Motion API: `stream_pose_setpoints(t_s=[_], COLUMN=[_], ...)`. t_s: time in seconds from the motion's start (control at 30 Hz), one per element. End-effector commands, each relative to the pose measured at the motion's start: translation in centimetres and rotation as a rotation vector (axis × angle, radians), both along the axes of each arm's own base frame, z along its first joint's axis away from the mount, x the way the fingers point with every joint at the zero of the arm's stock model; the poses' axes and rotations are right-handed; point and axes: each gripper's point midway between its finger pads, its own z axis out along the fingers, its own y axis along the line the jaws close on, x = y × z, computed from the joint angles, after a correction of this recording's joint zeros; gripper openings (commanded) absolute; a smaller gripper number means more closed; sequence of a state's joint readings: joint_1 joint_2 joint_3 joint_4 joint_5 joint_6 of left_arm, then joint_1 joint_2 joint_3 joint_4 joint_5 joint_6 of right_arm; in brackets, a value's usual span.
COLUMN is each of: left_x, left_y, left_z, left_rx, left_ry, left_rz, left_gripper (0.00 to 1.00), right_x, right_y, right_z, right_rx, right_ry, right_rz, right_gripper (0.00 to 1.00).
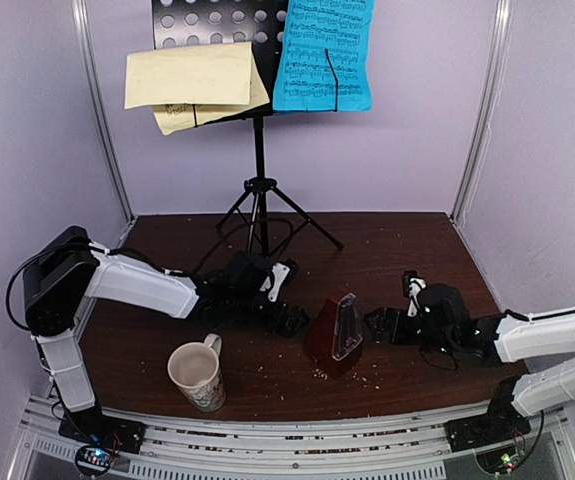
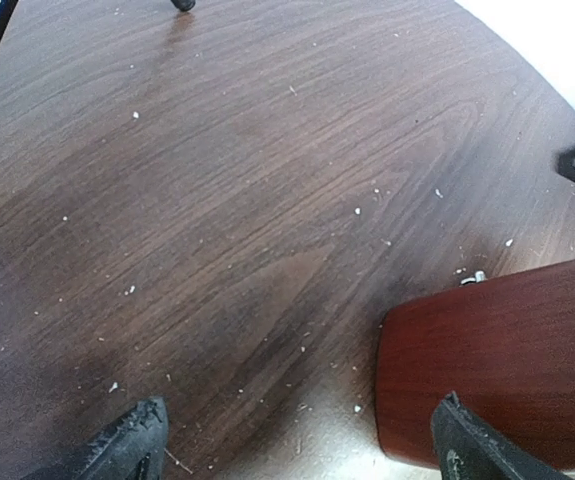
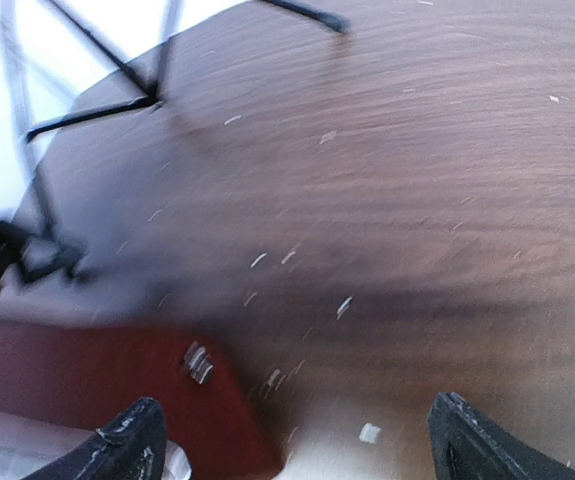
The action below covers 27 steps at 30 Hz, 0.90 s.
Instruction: Pack up the instrument practice props
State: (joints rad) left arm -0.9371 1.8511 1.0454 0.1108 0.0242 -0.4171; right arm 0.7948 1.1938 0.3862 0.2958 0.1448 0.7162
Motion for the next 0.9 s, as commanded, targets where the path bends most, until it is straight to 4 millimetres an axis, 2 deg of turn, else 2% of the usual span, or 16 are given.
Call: stream_pose_setpoints(t_s=[0.0,0.1,0.27,0.4,0.43,0.53,0.63,0.87], left_x=[1.1,1.1,1.2,1.4,1.4,1.4,1.4,1.7], left_y=[0.2,0.1,-0.1,-0.1,0.0,0.3,0.2,0.4], left_z=[2.3,2.7,3.2,3.9,4.0,4.2,4.1,4.4], left_rx=[-0.077,-0.123,-0.158,-0.165,-0.164,-0.161,-0.156,-0.145], left_ry=[-0.031,-0.013,0.002,-0.007,-0.01,-0.016,-0.013,-0.03], left_rz=[0.008,-0.001,-0.011,-0.006,-0.004,-0.001,-0.007,0.005], left_gripper=[0.96,0.96,0.96,0.96,0.96,0.96,0.96,0.96], right_x=[-3.8,-5.9,-7.7,-8.9,-9.2,-9.5,-8.9,-9.2], right_y=[0.1,0.6,2.1,3.1,3.3,3.9,4.3,6.2], right_z=[0.7,1.4,2.6,0.6,0.3,-0.1,-0.1,-1.0], right_rx=[-0.023,0.013,0.022,-0.064,-0.084,-0.091,-0.089,-0.151], right_ry=[-0.07,-0.118,-0.168,-0.132,-0.131,-0.131,-0.127,-0.108], right_rz=[0.138,0.212,0.262,0.277,0.275,0.254,0.215,0.229], right_gripper=[0.95,0.96,0.96,0.96,0.99,1.0,1.0,1.0])
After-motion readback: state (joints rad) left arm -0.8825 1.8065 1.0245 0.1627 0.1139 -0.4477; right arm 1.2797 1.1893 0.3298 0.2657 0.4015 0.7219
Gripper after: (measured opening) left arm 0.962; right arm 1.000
